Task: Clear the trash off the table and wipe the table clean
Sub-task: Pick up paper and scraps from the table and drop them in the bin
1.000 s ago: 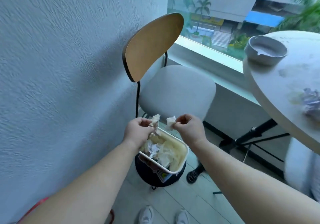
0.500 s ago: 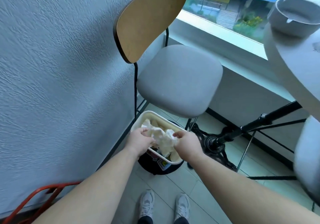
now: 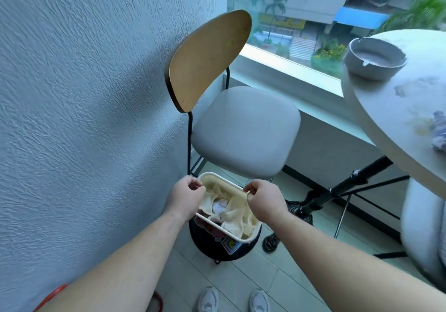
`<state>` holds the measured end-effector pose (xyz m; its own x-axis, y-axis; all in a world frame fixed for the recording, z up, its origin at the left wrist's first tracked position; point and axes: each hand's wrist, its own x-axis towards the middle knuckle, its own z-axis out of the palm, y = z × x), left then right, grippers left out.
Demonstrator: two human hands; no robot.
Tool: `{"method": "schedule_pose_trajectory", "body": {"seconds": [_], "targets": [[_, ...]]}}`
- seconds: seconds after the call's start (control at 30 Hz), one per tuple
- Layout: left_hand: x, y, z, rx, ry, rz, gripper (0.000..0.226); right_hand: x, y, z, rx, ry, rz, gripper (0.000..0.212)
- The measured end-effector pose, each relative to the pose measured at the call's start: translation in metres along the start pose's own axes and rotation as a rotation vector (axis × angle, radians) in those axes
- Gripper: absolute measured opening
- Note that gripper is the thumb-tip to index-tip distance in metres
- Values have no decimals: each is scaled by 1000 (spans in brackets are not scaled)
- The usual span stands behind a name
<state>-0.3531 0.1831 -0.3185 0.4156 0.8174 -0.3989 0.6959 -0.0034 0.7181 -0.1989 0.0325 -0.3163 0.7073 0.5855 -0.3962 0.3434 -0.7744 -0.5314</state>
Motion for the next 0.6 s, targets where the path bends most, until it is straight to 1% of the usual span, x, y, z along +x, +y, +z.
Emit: {"method": "schedule_pose_trajectory", "body": {"seconds": [0.13, 0.3, 0.5, 0.6], "targets": [[-3, 30, -25, -1, 51, 130, 1, -5, -22, -29, 64, 93, -46, 31], [-4, 83, -61, -62, 98, 291, 2, -19, -56, -84, 186, 211, -64, 28], [-10, 170, -89, -91, 82, 486, 12, -45, -88, -167, 270, 460, -155, 29], [-18, 211, -90, -127, 77, 628, 11, -58, -93, -203, 300, 599, -183, 28]]}}
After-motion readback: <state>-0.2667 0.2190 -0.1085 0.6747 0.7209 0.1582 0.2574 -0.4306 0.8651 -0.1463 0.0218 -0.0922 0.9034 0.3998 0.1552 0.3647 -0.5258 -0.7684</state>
